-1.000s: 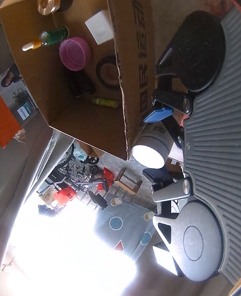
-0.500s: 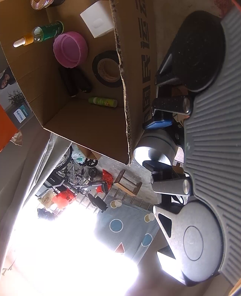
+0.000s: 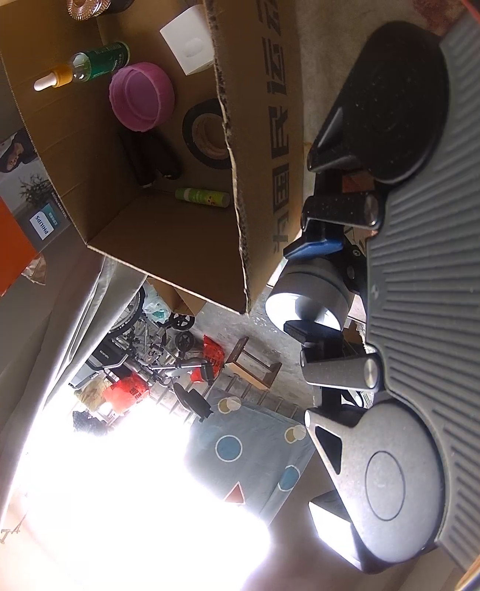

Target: Organize rigid objects

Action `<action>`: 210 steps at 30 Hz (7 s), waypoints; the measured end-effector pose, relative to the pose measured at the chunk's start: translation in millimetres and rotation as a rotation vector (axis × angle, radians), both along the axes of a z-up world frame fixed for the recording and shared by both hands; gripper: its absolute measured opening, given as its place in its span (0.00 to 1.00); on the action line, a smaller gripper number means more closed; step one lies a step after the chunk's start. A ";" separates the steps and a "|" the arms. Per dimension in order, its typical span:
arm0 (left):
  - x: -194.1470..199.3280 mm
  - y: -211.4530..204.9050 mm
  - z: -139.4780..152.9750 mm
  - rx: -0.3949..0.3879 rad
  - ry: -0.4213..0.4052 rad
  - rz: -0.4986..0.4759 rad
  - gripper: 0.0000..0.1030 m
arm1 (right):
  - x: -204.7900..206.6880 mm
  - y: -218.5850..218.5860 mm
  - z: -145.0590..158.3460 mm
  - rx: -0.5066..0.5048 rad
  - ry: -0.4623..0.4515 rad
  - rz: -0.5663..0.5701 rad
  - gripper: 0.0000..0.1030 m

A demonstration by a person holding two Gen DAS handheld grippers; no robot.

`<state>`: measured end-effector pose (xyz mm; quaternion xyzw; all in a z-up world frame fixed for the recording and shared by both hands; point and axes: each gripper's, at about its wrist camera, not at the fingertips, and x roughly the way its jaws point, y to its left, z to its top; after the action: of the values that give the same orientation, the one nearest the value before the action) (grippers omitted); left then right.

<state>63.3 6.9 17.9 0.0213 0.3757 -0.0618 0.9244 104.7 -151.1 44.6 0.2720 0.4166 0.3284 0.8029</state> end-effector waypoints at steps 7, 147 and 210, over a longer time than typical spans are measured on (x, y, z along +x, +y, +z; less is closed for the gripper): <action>-30.9 2.9 54.4 0.025 -0.114 0.021 0.52 | -23.4 4.2 43.0 0.054 -0.118 0.049 0.34; 36.1 -57.4 53.8 -0.004 0.010 0.077 1.00 | -69.3 -115.9 59.1 -0.696 -0.377 -0.559 0.99; 33.4 -64.4 58.4 -0.036 -0.005 0.074 1.00 | -61.1 -131.7 31.1 -0.627 -0.277 -0.561 0.99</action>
<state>96.7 -57.4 76.3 -0.0091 0.3727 -0.0345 0.9273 43.6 -282.8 75.7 0.0712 0.2947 -0.0114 0.9529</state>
